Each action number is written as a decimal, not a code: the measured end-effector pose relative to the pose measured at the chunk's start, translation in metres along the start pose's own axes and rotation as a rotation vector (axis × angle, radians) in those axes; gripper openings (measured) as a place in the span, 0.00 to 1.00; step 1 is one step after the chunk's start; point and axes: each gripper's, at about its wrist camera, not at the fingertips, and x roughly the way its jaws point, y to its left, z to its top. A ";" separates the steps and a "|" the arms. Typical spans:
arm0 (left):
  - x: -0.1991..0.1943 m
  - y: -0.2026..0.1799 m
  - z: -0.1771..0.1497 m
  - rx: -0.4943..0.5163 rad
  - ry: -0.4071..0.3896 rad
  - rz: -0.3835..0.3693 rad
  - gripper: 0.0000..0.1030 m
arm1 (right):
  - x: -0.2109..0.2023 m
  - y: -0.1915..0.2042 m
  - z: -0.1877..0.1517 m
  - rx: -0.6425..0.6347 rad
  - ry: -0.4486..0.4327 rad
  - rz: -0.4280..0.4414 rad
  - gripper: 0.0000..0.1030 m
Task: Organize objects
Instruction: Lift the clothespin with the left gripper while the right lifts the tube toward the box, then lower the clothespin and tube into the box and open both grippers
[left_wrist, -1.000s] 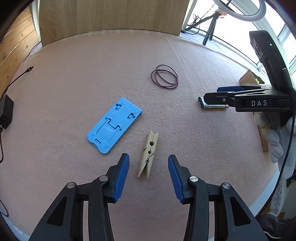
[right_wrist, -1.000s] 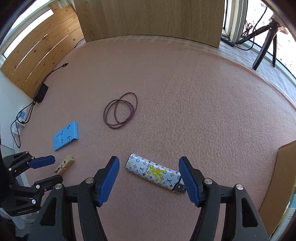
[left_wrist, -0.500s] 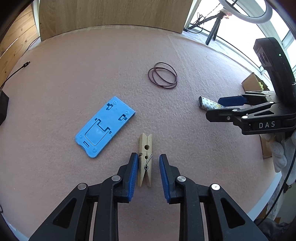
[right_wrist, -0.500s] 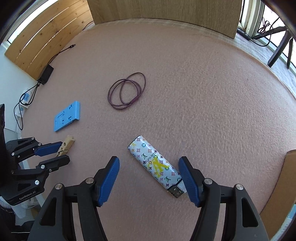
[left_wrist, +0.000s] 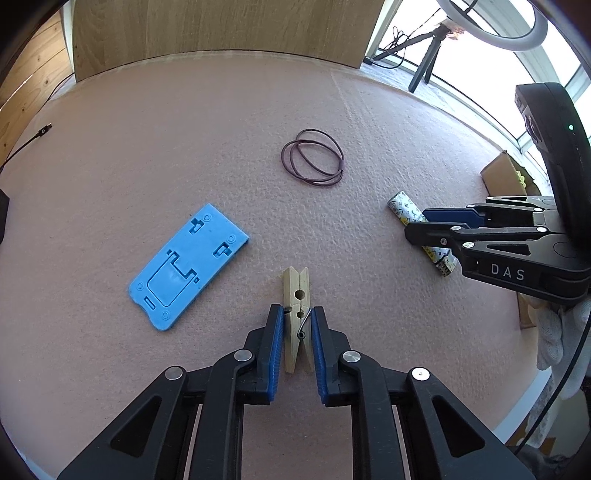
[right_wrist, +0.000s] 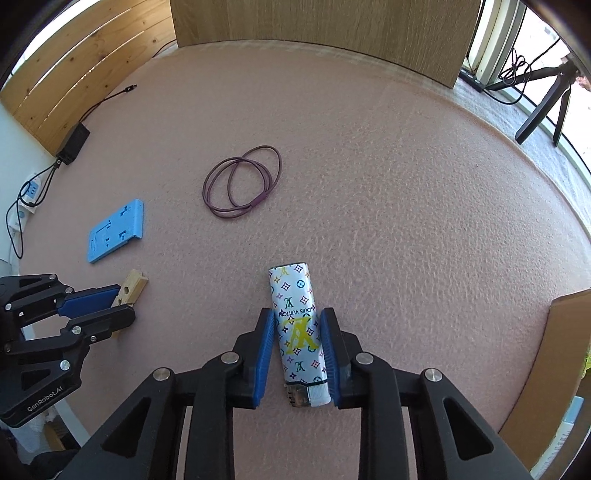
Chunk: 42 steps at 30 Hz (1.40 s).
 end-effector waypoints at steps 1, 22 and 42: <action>0.002 -0.001 0.002 -0.003 -0.001 -0.002 0.15 | -0.001 0.000 -0.001 0.005 -0.004 0.003 0.21; -0.030 -0.074 0.026 0.103 -0.069 -0.068 0.15 | -0.092 -0.048 -0.056 0.221 -0.224 0.062 0.09; -0.016 -0.246 0.077 0.381 -0.103 -0.219 0.15 | -0.178 -0.152 -0.143 0.497 -0.394 -0.083 0.09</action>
